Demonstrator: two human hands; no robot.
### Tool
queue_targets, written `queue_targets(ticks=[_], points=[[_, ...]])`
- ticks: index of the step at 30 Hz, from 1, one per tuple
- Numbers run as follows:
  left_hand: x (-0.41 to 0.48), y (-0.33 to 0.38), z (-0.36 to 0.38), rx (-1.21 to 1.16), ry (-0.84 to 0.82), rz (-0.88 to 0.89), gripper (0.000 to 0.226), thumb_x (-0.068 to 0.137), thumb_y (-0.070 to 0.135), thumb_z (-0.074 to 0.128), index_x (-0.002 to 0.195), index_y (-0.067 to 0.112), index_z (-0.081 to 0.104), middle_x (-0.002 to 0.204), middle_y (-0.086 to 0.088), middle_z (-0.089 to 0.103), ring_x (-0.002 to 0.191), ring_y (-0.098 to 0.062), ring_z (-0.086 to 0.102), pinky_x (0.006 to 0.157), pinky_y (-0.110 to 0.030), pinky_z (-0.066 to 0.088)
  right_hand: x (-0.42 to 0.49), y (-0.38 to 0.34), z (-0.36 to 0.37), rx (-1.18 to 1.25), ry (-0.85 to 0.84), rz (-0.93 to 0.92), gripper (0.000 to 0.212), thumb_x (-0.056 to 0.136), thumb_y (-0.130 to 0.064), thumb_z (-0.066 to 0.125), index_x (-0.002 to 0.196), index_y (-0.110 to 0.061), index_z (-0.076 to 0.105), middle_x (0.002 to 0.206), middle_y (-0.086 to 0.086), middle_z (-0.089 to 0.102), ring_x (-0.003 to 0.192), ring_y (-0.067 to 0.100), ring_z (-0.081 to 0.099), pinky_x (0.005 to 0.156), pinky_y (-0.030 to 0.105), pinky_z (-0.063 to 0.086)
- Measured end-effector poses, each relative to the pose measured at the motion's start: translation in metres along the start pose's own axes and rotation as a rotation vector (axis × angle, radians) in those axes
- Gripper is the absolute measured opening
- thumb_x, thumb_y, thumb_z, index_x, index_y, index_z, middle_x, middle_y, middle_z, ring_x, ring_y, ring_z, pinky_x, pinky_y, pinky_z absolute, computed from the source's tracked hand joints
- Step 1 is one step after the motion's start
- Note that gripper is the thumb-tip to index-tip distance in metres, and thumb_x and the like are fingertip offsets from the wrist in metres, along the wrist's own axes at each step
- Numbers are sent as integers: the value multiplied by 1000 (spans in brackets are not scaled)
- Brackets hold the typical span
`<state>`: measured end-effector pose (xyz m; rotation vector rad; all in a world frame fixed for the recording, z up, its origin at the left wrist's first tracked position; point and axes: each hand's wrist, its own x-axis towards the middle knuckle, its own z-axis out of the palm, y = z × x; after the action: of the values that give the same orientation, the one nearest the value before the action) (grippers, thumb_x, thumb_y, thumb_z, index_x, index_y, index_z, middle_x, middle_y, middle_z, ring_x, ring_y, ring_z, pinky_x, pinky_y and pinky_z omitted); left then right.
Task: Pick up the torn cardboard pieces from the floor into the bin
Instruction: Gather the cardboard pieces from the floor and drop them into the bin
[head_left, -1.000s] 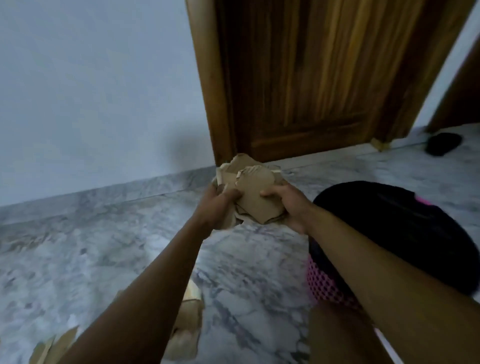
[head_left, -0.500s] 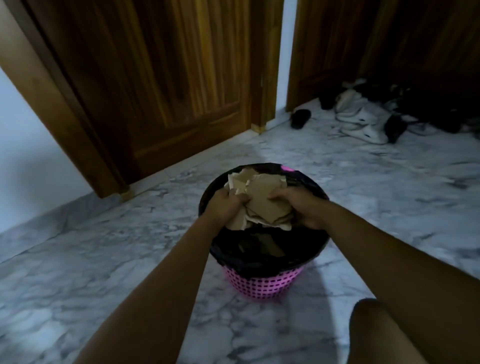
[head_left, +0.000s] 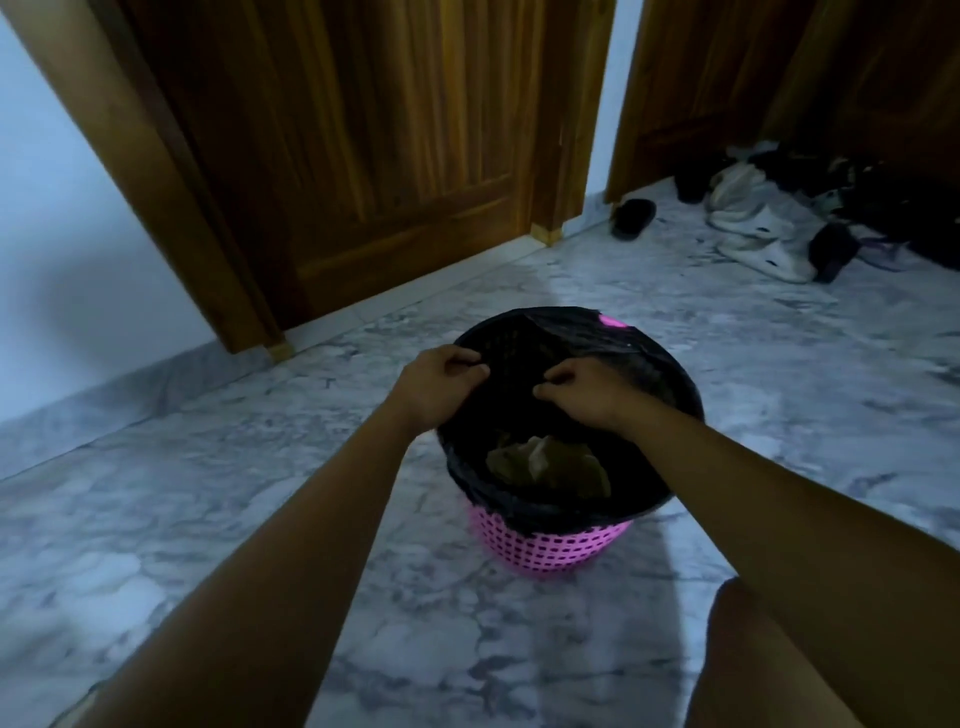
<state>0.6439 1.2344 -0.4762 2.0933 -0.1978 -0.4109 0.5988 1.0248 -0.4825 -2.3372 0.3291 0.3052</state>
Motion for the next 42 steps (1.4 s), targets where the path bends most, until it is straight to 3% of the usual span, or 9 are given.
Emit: queue_targets(ticks=[5,11,17,20,25,30,32,35,42], points=[[-50,-31,-78,77,110,20,25,97,36,58,115,20,66,108,-2,68,95,-22,65,71,-33,54,-8,-83,53,-30,67,-221,21,98,-33,60,100,-17,73,102,4,72,95,25,67,87,38,57],[-159,-159,-184,83,272,-227,10,91,39,64,95,31,69,103,-3,72,93,-19,70,71,-30,56,-54,-171,191,-136,-251,-356,20,98,-31,60,99,-13,69,90,8,68,71,21,60,62,30,47],[-270,-277,-220,85,285,-472,29,90,41,67,111,21,71,102,-5,71,86,-20,66,68,-26,48,-90,-198,328,-359,-519,-382,32,94,-38,67,121,-22,63,123,5,63,100,24,63,87,40,54],[-306,-309,-224,123,284,-547,33,88,43,68,114,23,71,107,-3,71,95,-18,65,77,-24,46,-98,-204,371,-535,-625,-406,49,91,-42,69,134,-24,53,131,6,59,105,27,61,87,41,55],[-330,-371,-206,206,171,-589,42,83,34,76,122,22,64,123,-5,65,107,-18,61,88,-26,47,-99,-195,439,-955,-723,-645,73,88,-32,71,150,-31,32,151,7,35,130,36,43,99,46,45],[-335,-446,-177,571,-16,-613,79,81,17,73,147,33,34,154,-5,32,135,-30,39,104,-44,44,-85,-176,504,-1222,-727,-993,53,102,-41,45,152,-40,28,161,-5,24,139,34,28,105,54,34],[-339,-465,-164,681,-100,-603,93,80,23,74,153,36,18,162,0,14,143,-34,26,107,-52,40,-80,-169,522,-1304,-722,-1130,49,104,-41,39,152,-40,28,162,-7,27,139,32,30,103,52,34],[-330,-488,-150,789,-156,-549,101,81,32,74,155,40,5,165,4,4,149,-34,11,112,-55,32,-74,-162,535,-1397,-680,-1251,59,100,-31,52,154,-31,29,155,-1,37,135,33,35,105,53,32],[-331,-497,-134,924,-25,-515,80,82,45,70,149,35,28,141,-4,43,131,-33,35,106,-47,32,-76,-150,553,-1327,-546,-1459,30,96,-17,52,125,-17,59,125,8,53,123,35,42,115,64,13]])
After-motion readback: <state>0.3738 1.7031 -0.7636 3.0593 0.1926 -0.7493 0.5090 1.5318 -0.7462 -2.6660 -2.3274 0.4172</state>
